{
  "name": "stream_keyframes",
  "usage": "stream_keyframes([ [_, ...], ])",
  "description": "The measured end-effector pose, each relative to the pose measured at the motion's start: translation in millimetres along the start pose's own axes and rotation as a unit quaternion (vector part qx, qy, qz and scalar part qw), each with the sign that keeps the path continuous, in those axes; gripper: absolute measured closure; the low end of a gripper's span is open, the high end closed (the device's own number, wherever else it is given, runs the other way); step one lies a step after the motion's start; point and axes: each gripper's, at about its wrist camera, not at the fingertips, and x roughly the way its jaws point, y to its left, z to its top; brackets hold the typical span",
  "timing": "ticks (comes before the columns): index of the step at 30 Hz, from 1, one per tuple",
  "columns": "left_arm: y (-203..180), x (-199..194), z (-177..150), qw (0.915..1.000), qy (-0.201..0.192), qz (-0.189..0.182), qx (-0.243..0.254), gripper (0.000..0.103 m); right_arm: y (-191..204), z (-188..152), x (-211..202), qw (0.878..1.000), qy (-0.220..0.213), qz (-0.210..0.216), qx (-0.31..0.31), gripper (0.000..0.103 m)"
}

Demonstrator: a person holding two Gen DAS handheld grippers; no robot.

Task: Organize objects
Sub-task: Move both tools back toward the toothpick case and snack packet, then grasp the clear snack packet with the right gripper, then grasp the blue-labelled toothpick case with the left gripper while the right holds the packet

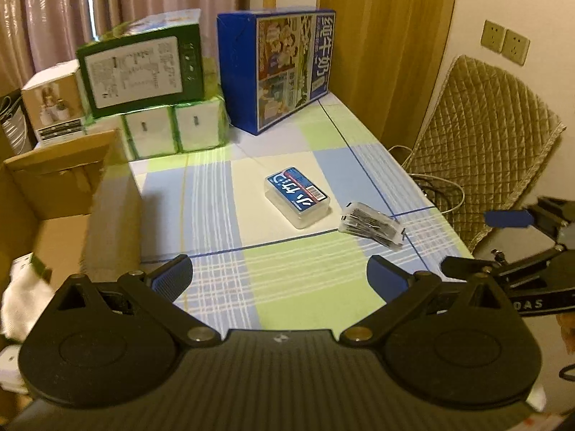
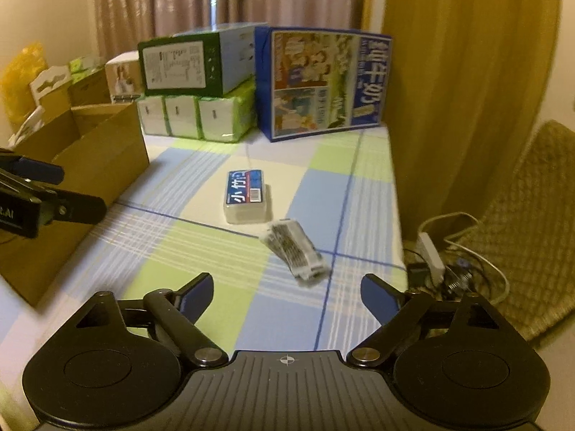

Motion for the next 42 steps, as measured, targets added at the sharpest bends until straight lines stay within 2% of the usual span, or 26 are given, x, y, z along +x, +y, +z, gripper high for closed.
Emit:
stream_keyframes([
  [9, -3, 59, 14, 0.9999, 0.012, 0.003, -0.002, 0.002, -16, 10, 75, 0.998, 0.031, 0.027, -0.048, 0.031],
  [16, -7, 95, 18, 0.9997, 0.023, 0.005, -0.001, 0.002, -31, 14, 121, 0.996, 0.048, 0.039, -0.057, 0.037],
  [18, -6, 103, 18, 0.9996, 0.026, 0.006, -0.004, 0.002, -33, 12, 130, 0.995, 0.056, 0.046, -0.066, 0.043],
  [20, -4, 110, 18, 0.9995, 0.03, 0.006, -0.01, 0.002, -33, 10, 136, 0.994, 0.06, 0.048, -0.072, 0.06],
  [22, -2, 116, 18, 0.9994, 0.032, 0.007, -0.014, 0.002, -32, 9, 135, 0.994, 0.056, 0.055, -0.072, 0.067],
  [25, 0, 123, 20, 0.9993, 0.032, 0.007, -0.016, 0.002, -33, 10, 129, 0.995, 0.048, 0.057, -0.064, 0.069],
  [29, 1, 133, 25, 0.9992, 0.026, 0.003, -0.028, 0.002, -45, 17, 122, 0.998, 0.025, 0.057, -0.004, 0.069],
  [34, 2, 151, 36, 0.9978, 0.022, -0.018, -0.06, 0.002, -53, 28, 131, 0.999, 0.03, 0.016, 0.033, 0.069],
  [38, -3, 170, 45, 0.9984, 0.023, -0.018, -0.049, 0.004, -55, 29, 138, 0.998, 0.04, -0.007, 0.043, 0.069],
  [42, -8, 187, 51, 0.9982, 0.025, -0.02, -0.051, 0.01, -58, 26, 142, 0.997, 0.046, -0.018, 0.054, 0.069],
])
